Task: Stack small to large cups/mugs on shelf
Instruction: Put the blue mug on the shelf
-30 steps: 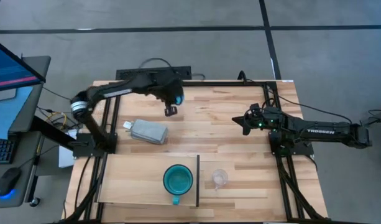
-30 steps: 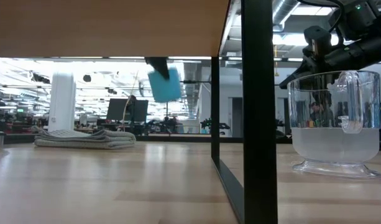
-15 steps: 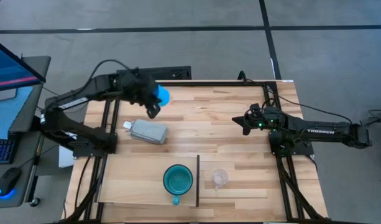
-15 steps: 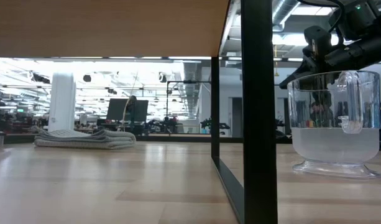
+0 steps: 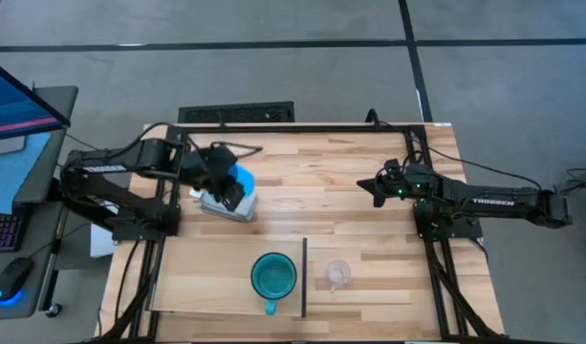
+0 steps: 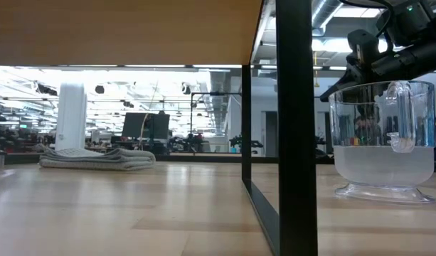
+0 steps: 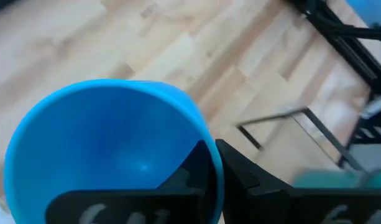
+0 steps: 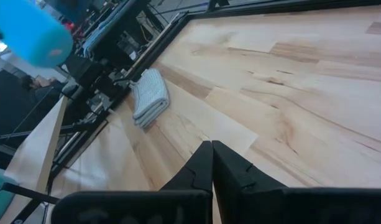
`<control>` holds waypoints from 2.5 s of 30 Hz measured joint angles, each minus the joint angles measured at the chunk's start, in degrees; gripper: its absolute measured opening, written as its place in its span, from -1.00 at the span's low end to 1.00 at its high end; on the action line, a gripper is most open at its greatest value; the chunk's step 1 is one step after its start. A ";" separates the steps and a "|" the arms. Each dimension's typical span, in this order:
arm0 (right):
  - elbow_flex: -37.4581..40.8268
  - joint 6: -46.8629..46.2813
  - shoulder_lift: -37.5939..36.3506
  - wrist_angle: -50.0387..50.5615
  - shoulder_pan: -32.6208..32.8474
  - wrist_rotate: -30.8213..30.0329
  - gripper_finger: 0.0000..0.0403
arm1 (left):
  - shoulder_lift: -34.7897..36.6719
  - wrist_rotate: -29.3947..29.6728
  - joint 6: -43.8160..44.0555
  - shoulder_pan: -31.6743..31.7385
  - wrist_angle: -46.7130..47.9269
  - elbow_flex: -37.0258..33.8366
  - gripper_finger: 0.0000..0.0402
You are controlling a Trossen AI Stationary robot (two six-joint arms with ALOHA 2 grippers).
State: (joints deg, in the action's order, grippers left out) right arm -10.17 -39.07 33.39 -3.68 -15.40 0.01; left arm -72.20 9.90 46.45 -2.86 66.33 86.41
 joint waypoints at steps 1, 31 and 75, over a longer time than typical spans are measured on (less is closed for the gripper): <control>0.00 0.00 0.00 0.02 0.00 0.00 -0.87 | 0.00 0.00 1.62 -0.94 0.18 0.00 -1.00; 0.00 3.69 0.02 10.97 -0.02 0.00 -0.87 | -14.92 3.37 47.30 -26.08 17.80 15.92 -1.00; 0.00 9.64 0.02 10.58 -0.02 0.41 -0.87 | -34.71 -3.79 70.17 -30.87 23.71 28.65 -1.00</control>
State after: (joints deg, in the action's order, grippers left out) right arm -10.17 -29.43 33.41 6.90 -15.42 0.42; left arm -106.91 6.11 116.62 -33.74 90.04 115.07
